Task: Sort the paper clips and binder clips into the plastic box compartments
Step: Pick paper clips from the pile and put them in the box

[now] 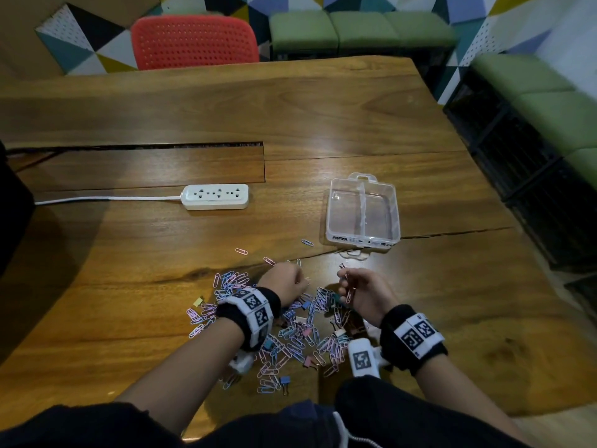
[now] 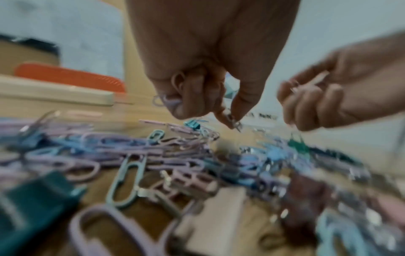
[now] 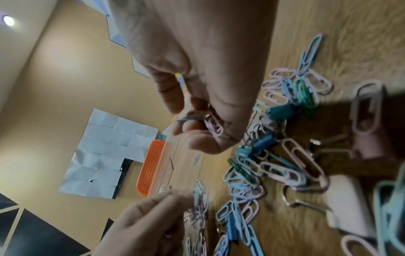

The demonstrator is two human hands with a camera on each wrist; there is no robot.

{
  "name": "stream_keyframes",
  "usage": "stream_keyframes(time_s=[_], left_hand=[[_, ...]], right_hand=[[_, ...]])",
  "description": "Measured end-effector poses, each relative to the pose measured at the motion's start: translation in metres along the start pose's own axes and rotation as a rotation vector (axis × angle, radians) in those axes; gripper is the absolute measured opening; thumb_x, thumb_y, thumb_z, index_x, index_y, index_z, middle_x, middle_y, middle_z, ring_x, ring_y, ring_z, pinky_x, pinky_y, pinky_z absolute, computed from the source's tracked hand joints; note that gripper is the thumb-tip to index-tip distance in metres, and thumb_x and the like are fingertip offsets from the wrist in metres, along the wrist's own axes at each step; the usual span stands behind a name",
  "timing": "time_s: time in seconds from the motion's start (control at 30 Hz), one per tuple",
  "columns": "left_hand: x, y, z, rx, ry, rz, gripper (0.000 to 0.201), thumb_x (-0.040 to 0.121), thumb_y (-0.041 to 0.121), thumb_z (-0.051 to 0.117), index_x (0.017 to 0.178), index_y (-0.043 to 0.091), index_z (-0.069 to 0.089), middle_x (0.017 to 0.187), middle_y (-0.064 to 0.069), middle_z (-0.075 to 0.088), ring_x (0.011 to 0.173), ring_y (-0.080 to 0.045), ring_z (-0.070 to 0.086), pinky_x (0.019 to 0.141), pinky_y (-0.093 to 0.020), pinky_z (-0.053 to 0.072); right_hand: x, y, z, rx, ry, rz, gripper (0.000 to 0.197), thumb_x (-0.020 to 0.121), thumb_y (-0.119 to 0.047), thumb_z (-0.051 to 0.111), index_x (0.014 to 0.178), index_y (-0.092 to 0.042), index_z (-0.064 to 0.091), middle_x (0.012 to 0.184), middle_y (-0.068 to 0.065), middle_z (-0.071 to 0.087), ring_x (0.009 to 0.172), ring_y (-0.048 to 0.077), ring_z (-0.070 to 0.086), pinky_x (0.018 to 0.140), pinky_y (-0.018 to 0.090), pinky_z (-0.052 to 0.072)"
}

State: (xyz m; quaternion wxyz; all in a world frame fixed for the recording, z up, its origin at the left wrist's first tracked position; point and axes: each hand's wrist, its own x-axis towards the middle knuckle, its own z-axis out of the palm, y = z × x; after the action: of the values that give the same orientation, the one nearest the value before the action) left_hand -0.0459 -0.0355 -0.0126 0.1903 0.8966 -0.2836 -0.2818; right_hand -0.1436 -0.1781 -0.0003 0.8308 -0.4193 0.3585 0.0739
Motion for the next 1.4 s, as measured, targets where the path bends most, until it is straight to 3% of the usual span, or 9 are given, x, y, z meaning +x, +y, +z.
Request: stream_keyframes(time_s=[0.13, 0.23, 0.4, 0.6, 0.77, 0.87, 1.03, 1.23, 1.4], left_hand=[[0.0, -0.012, -0.01, -0.729, -0.067, -0.187, 0.026, 0.094, 0.015, 0.041, 0.068, 0.015, 0.048, 0.065, 0.003, 0.044, 0.05, -0.008, 0.037, 0.043, -0.014, 0.034], [-0.003, -0.019, -0.015, -1.238, -0.097, -0.236, 0.027, 0.09, 0.006, 0.029, 0.066, 0.012, 0.04, 0.063, 0.0, 0.035, 0.041, -0.006, 0.032, 0.033, -0.013, 0.026], [-0.007, -0.019, -0.019, -1.486, -0.14, -0.199, 0.031, 0.089, 0.014, 0.023, 0.062, 0.012, 0.039, 0.062, -0.003, 0.039, 0.036, -0.007, 0.033, 0.035, -0.011, 0.025], [0.004, -0.008, -0.018, -0.852, -0.124, -0.288, 0.03, 0.097, 0.028, 0.038, 0.07, 0.015, 0.047, 0.063, 0.003, 0.047, 0.04, -0.005, 0.038, 0.037, -0.017, 0.031], [0.011, 0.009, -0.011, -0.124, -0.025, -0.146, 0.04, 0.1, 0.031, 0.028, 0.096, 0.006, 0.058, 0.1, -0.01, 0.063, 0.095, -0.025, 0.06, 0.086, -0.036, 0.047], [0.013, 0.017, -0.008, 0.188, -0.04, -0.122, 0.055, 0.094, 0.05, 0.033, 0.098, 0.003, 0.06, 0.098, -0.01, 0.064, 0.095, -0.026, 0.062, 0.075, -0.032, 0.046], [0.015, 0.022, -0.002, 0.341, -0.099, -0.163, 0.05, 0.089, 0.048, 0.048, 0.107, 0.002, 0.058, 0.111, -0.01, 0.062, 0.101, -0.026, 0.062, 0.082, -0.035, 0.05], [0.004, 0.028, 0.001, 0.438, -0.155, -0.113, 0.031, 0.097, 0.008, 0.033, 0.116, -0.001, 0.056, 0.123, -0.014, 0.058, 0.111, -0.029, 0.059, 0.087, -0.037, 0.049], [-0.005, 0.024, -0.005, 0.383, -0.171, -0.059, 0.03, 0.095, 0.012, 0.035, 0.109, 0.0, 0.058, 0.116, -0.015, 0.062, 0.107, -0.03, 0.06, 0.087, -0.037, 0.048]], right_hand=[[0.008, 0.011, 0.009, -0.5, 0.112, -0.104, 0.029, 0.09, -0.025, 0.051, 0.064, -0.015, 0.043, 0.062, -0.002, 0.043, 0.053, 0.01, 0.038, 0.051, 0.02, 0.032], [0.009, 0.02, 0.017, -1.072, 0.147, -0.271, 0.023, 0.078, -0.025, 0.069, 0.076, -0.018, 0.048, 0.082, -0.003, 0.05, 0.074, 0.011, 0.049, 0.067, 0.019, 0.041], [0.011, 0.024, 0.02, -1.457, 0.126, -0.314, 0.044, 0.074, -0.032, 0.07, 0.109, -0.013, 0.053, 0.101, -0.003, 0.04, 0.096, 0.01, 0.037, 0.088, 0.024, 0.036], [0.017, 0.025, 0.022, -1.6, 0.05, -0.283, 0.009, 0.087, -0.022, 0.056, 0.087, -0.014, 0.051, 0.093, 0.001, 0.041, 0.087, 0.015, 0.04, 0.077, 0.024, 0.037], [0.019, 0.027, 0.017, -1.689, 0.038, -0.296, 0.019, 0.09, -0.023, 0.05, 0.097, -0.006, 0.056, 0.106, 0.01, 0.052, 0.094, 0.02, 0.046, 0.084, 0.029, 0.04], [0.016, 0.024, 0.013, -1.592, 0.037, -0.296, 0.023, 0.09, -0.022, 0.049, 0.096, -0.002, 0.058, 0.1, 0.01, 0.051, 0.094, 0.022, 0.048, 0.081, 0.027, 0.037], [0.008, 0.012, 0.008, -1.347, 0.055, -0.29, 0.016, 0.093, -0.019, 0.044, 0.088, -0.007, 0.053, 0.089, 0.005, 0.049, 0.082, 0.016, 0.046, 0.066, 0.02, 0.037], [0.001, -0.035, 0.014, -0.933, 0.033, -0.269, 0.027, 0.096, -0.016, 0.035, 0.07, -0.017, 0.041, 0.071, -0.001, 0.043, 0.059, 0.009, 0.038, 0.054, 0.017, 0.034], [0.024, -0.084, 0.025, -0.781, 0.134, -0.341, 0.028, 0.097, -0.012, 0.029, 0.07, -0.016, 0.035, 0.067, 0.0, 0.036, 0.056, 0.012, 0.033, 0.052, 0.022, 0.031]])
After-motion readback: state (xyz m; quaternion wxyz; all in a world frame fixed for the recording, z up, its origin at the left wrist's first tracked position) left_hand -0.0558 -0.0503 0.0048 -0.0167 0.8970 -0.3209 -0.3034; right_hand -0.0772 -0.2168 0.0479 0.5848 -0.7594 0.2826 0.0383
